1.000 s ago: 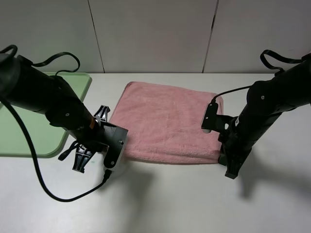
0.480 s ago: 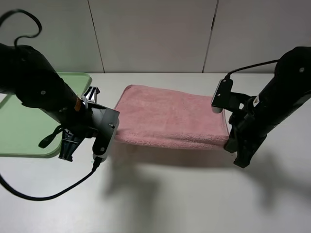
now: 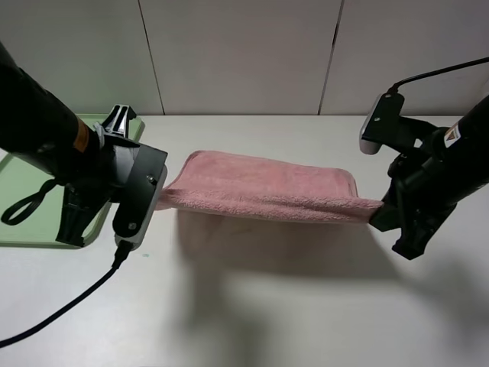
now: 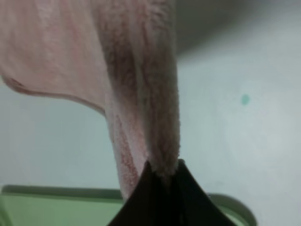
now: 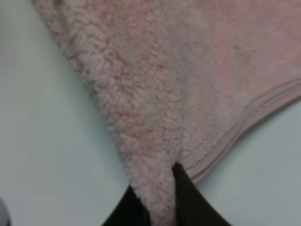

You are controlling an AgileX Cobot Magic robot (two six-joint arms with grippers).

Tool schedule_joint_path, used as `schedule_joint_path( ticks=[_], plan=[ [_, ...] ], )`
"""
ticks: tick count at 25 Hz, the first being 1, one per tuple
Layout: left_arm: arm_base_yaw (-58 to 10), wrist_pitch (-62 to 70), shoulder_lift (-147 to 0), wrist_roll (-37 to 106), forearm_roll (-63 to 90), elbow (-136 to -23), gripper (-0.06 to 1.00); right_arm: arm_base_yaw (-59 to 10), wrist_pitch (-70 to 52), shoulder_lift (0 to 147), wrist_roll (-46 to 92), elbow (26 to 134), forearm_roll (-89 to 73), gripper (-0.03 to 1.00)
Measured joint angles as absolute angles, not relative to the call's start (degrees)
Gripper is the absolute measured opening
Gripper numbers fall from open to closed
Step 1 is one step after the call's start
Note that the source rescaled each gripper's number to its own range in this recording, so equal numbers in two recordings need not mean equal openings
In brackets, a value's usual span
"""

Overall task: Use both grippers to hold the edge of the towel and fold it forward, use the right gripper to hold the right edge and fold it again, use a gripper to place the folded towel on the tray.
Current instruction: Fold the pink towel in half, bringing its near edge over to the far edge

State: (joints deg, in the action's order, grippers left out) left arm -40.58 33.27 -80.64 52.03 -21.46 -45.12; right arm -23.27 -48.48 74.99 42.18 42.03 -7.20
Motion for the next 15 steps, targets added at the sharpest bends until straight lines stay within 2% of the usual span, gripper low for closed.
schedule_joint_path(
  ticks=[15],
  plan=[
    [-53.33, 43.68, -76.44, 31.78, -26.18, -45.41, 0.00, -23.27, -60.90, 59.03, 36.62, 42.03, -8.50, 0.00]
  ],
)
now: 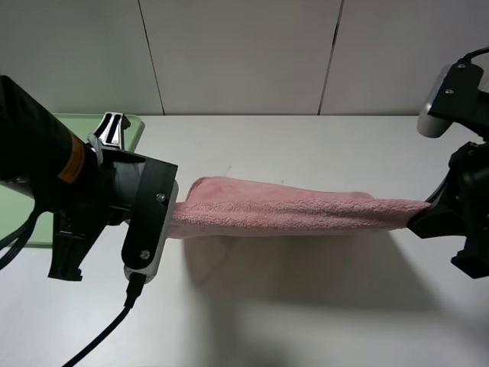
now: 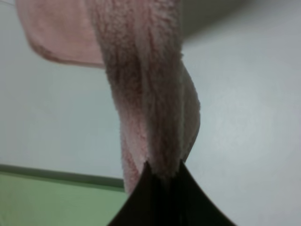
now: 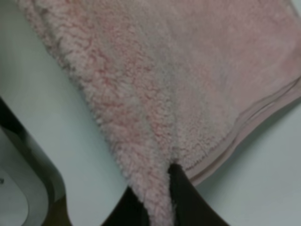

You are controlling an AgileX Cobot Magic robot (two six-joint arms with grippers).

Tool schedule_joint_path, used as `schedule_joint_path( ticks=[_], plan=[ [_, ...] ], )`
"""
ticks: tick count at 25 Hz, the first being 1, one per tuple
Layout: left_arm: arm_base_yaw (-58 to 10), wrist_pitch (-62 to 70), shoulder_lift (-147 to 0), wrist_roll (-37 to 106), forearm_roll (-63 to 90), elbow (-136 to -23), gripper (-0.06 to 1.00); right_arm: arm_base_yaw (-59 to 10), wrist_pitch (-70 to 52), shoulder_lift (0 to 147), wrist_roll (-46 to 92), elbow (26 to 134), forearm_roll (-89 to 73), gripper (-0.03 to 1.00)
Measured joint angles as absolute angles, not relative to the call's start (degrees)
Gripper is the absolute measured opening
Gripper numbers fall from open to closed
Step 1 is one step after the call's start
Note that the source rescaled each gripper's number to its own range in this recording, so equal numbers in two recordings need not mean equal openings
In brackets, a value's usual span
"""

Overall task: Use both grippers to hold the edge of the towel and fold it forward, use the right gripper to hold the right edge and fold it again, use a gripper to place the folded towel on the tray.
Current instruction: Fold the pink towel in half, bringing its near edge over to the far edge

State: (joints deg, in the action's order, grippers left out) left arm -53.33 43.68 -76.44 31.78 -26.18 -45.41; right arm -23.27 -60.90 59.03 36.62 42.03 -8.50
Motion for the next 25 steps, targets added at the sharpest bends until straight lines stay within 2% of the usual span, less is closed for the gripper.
schedule_joint_path(
  ticks=[5, 16, 25],
  plan=[
    [-56.62, 46.33, -72.43, 29.66, -26.35, -45.41, 0.00, -23.27, -63.80, 55.14, 35.56, 42.03, -8.93, 0.00],
    [-57.04, 48.94, -71.12, 27.06, -26.35, -45.52, 0.00, -23.27, -63.76, 54.74, 35.43, 42.03, -10.10, 0.00],
    [-56.49, 50.74, -78.29, 25.10, -28.23, -48.67, 0.00, -23.27, -62.98, 61.62, 35.43, 42.03, -9.39, 0.00]
  ],
)
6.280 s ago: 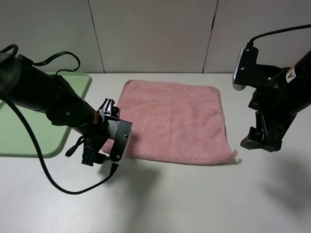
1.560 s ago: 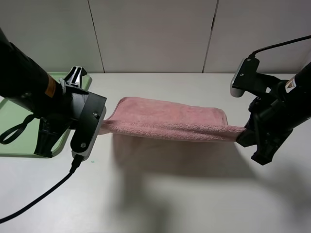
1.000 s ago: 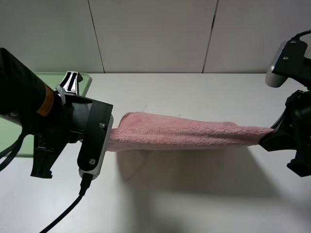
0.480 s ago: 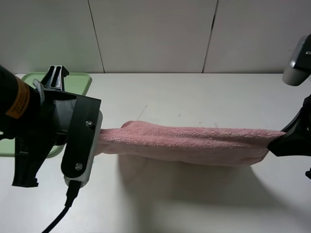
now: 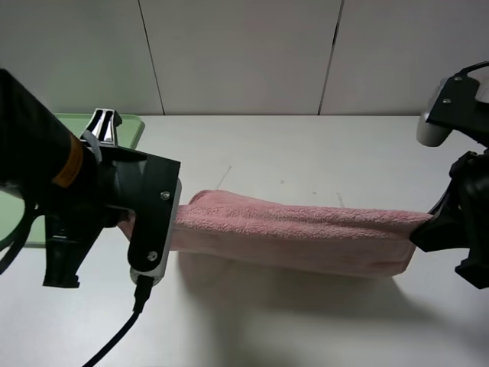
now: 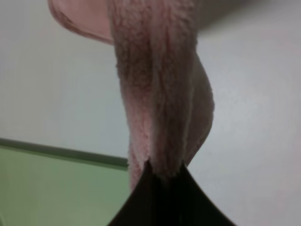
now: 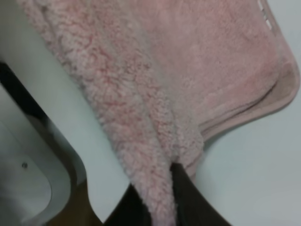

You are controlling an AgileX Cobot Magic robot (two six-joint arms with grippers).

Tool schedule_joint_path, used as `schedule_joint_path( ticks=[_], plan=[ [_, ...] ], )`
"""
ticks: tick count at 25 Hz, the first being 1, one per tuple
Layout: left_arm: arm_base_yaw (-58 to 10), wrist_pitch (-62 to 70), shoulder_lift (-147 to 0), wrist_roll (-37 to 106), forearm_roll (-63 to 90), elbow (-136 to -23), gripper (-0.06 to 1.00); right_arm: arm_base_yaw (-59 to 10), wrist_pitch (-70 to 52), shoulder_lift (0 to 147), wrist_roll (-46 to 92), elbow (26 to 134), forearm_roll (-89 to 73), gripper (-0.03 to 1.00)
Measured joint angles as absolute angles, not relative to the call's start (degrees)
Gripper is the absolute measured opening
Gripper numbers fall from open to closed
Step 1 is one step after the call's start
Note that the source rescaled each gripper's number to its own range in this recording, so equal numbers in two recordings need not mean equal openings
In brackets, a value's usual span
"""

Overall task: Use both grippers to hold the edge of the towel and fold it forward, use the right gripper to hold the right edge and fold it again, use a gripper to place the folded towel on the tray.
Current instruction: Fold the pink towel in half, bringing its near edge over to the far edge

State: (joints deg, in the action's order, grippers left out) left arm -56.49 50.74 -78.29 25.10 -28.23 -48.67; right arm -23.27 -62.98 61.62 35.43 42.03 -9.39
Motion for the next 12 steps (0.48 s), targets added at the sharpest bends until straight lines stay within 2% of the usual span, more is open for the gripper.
schedule_joint_path(
  ticks=[12],
  plan=[
    [-45.84, 50.31, -89.67, 29.12, -26.61, -57.13, 0.00, -23.27, -53.83, 74.33, 38.02, 42.03, -8.66, 0.00]
  ],
)
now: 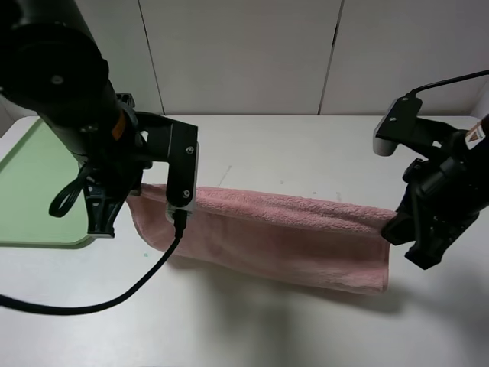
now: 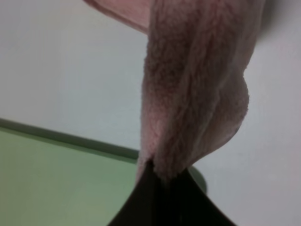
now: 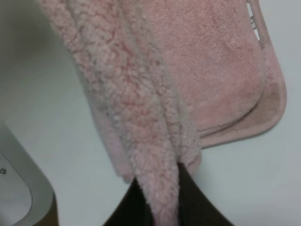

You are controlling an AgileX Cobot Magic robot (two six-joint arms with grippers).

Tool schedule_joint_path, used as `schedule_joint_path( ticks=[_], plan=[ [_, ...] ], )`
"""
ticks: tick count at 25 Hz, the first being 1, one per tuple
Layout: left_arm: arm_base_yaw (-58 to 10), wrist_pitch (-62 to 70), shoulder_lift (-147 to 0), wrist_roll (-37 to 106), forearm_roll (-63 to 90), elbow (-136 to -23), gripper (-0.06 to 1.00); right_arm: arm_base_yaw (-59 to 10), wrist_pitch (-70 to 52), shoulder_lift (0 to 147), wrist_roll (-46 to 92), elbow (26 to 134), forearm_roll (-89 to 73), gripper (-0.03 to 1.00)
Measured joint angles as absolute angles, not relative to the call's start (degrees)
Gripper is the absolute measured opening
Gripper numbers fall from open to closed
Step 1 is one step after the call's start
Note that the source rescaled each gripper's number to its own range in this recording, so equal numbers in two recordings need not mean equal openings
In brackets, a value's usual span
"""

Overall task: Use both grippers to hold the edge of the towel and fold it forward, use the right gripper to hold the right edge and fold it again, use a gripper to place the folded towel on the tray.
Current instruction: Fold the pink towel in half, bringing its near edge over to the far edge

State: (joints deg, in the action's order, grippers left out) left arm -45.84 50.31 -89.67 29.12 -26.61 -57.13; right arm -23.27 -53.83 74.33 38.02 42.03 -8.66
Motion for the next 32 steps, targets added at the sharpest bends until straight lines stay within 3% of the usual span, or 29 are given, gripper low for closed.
schedule_joint_path(
  ticks=[24, 32],
  plan=[
    [-39.36, 40.65, -105.83, 34.05, -28.37, -62.91, 0.00, -22.92, -45.60, 93.25, 39.44, 47.63, -2.42, 0.00],
    [-39.26, 37.60, -109.11, 35.22, -28.26, -66.46, 0.00, -16.54, -44.48, 94.08, 40.68, 47.74, -4.24, 0.00]
  ],
)
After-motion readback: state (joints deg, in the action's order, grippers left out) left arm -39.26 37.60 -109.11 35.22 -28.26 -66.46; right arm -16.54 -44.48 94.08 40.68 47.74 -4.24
